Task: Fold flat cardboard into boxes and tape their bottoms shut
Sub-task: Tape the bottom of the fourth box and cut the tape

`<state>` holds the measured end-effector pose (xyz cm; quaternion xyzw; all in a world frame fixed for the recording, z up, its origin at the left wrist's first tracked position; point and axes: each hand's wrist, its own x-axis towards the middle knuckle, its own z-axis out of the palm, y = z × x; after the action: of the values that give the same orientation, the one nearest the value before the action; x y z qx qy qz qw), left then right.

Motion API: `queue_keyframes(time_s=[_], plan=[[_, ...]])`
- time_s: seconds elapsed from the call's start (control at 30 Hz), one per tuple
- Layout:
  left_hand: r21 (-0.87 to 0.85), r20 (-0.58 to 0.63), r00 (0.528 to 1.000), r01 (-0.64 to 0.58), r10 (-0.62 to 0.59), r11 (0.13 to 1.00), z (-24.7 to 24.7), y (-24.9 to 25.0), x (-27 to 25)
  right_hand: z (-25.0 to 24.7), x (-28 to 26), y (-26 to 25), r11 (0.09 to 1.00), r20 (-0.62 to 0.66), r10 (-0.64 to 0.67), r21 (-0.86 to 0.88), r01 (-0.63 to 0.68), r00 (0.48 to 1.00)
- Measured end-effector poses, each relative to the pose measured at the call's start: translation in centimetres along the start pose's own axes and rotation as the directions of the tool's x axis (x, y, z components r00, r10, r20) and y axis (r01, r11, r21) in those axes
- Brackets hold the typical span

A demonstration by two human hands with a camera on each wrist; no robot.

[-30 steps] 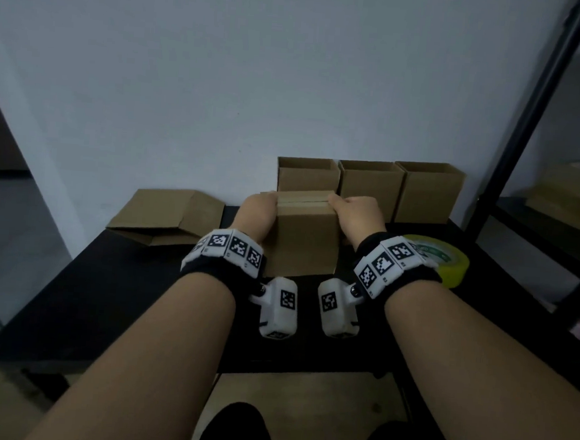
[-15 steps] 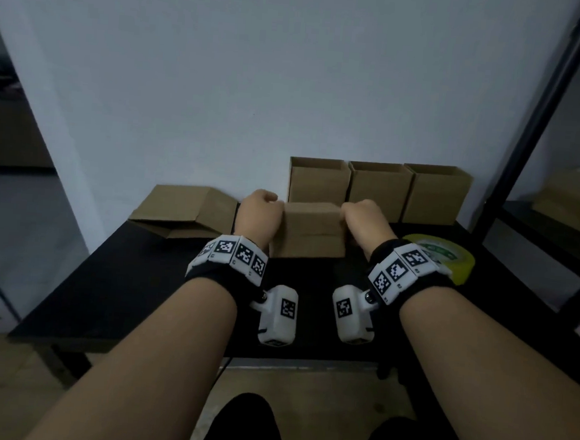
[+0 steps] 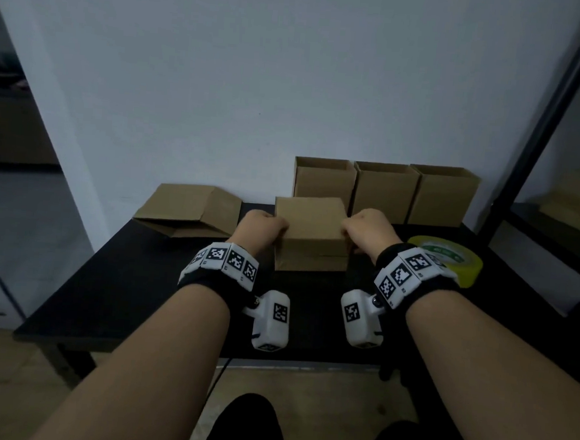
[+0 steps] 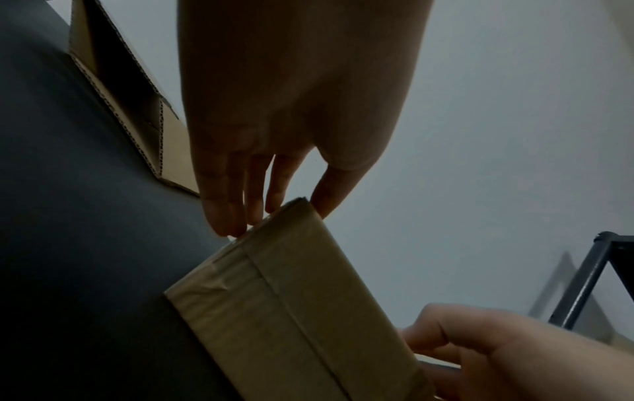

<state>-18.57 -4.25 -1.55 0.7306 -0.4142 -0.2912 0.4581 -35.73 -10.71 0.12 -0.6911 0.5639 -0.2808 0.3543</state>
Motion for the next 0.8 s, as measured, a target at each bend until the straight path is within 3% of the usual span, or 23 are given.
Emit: queue_keyframes(time_s=[0.13,0.33,0.8], plan=[[-0.07,-0.107,0.994,0.004,-0.012,0.998,-1.4,0.4,0.5,0.3,-0.7,-1.4,0.992,-0.036,-0.12,-0.04,0.118,0.992],[-0.029,-0.308,0.952,-0.009,-0.001,1.0,-3.9,-0.4,1.6,2.9,0.0,-3.4,0.973,-0.002,-0.217,-0.081,0.216,0.976],[-0.011,-0.331,0.943,0.02,-0.022,1.0,-6.3,-1.4,6.7,7.4,5.0,-6.6,0.969,0.117,-0.194,-0.128,0.209,0.974]])
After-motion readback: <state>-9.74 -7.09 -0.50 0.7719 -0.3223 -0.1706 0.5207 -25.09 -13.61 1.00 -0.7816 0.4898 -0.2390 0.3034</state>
